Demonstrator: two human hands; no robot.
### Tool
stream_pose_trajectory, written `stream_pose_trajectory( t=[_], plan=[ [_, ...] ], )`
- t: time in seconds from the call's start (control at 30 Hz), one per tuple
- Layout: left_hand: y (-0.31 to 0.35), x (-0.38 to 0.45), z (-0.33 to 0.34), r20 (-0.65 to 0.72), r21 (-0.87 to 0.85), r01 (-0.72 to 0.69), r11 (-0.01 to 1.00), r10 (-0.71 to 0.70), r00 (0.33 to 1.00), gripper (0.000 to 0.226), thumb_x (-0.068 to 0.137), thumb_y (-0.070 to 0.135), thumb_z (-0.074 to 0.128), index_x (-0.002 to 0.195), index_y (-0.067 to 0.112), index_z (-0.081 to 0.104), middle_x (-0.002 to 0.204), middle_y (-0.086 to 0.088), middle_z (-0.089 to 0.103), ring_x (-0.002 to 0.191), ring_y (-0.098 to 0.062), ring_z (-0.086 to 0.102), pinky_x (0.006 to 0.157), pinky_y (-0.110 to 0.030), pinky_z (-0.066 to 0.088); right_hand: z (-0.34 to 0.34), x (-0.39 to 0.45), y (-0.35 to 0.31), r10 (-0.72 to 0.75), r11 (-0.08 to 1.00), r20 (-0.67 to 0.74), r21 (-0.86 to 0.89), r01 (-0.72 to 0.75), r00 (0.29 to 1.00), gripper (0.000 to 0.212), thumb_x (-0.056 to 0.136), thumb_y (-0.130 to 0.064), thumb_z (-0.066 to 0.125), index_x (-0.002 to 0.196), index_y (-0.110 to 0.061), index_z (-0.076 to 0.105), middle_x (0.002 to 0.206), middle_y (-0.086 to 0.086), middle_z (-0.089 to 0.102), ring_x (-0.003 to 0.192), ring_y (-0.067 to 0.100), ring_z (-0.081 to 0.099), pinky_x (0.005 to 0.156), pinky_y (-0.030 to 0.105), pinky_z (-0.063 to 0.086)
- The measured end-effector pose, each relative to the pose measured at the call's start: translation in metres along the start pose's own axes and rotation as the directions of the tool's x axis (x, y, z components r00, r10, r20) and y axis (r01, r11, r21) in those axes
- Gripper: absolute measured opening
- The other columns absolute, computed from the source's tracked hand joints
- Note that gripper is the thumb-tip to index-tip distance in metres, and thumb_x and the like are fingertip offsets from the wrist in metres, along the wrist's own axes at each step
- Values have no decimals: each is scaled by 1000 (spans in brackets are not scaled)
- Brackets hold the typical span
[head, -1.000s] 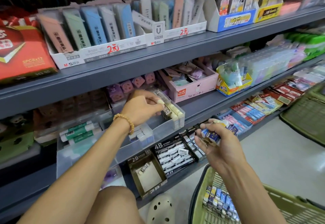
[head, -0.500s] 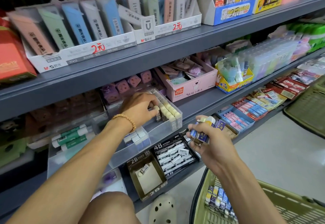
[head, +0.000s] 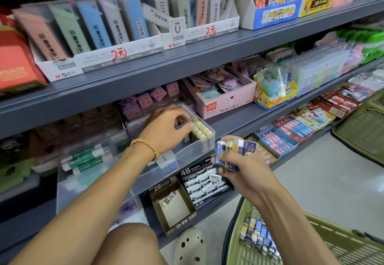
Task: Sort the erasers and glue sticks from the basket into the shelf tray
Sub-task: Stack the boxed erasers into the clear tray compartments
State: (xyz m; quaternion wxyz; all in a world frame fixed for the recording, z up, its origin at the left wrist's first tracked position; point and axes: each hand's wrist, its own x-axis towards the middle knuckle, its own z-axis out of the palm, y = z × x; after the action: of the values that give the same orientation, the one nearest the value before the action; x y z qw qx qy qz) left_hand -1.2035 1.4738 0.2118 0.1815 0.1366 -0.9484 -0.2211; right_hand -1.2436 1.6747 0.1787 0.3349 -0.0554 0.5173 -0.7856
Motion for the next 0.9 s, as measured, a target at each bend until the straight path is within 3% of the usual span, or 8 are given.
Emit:
stream_pose_trajectory(
  t=[0.07,0.2,0.33,0.4,0.5,0.6,0.73,0.9],
  plan=[
    [14,-11,0,37,-187,10,982,-3,999,5,85,29,70,80,29,70,78,14,67,71,0,58,68,-12,46,5,1,-1,-15,999,17,-41,15,1000,32,82,17,62,100,-10,66,79,10,68,71,26,69,52,29,47],
    [29,-25,-1,271,-482,99,871,41,962,9,81,15,76,88,20,74,81,-4,71,70,-12,57,71,-25,51,16,3,-4,-57,986,46,-154,63,997,36,79,15,68,108,-6,62,78,13,68,72,25,68,52,28,49],
    [27,-27,-13,302,-545,136,827,42,952,22,80,2,75,91,20,74,81,-4,69,69,-10,59,64,-19,52,24,2,-7,-74,961,77,-260,92,994,30,79,11,71,105,-2,62,85,17,72,78,27,72,57,29,53],
    [26,-30,-22,316,-559,180,809,8,949,24,82,-3,70,95,18,73,76,-1,66,61,-9,59,53,-17,49,28,0,-7,-72,965,90,-247,93,993,21,81,10,70,99,0,67,89,20,72,81,29,71,59,29,54],
    [17,-36,-40,252,-618,241,749,-102,962,24,84,-10,64,97,9,72,68,-2,67,53,-9,60,54,-19,52,29,-3,-4,-63,979,50,-188,72,997,11,85,11,65,92,2,66,84,24,65,78,27,72,60,27,56],
    [-7,-47,-59,220,-598,313,738,-224,949,23,83,-6,66,88,15,73,68,-4,69,56,-10,62,61,-19,54,27,-7,0,-44,977,45,-206,52,998,11,85,11,64,95,8,64,83,25,57,71,24,72,60,25,56],
    [-32,-64,-73,221,-453,327,829,-252,942,18,79,-2,71,87,14,74,72,-10,68,61,-13,64,65,-26,56,29,-11,5,2,986,36,-167,4,999,10,84,10,65,90,2,66,77,21,64,73,27,73,64,31,59],
    [-41,-71,-72,334,-300,335,893,-230,914,17,81,-4,69,90,10,73,57,7,63,53,-6,61,54,-14,47,35,-13,11,8,990,53,-138,0,999,12,84,9,67,87,-3,67,74,12,68,78,28,71,72,36,60]
  ],
)
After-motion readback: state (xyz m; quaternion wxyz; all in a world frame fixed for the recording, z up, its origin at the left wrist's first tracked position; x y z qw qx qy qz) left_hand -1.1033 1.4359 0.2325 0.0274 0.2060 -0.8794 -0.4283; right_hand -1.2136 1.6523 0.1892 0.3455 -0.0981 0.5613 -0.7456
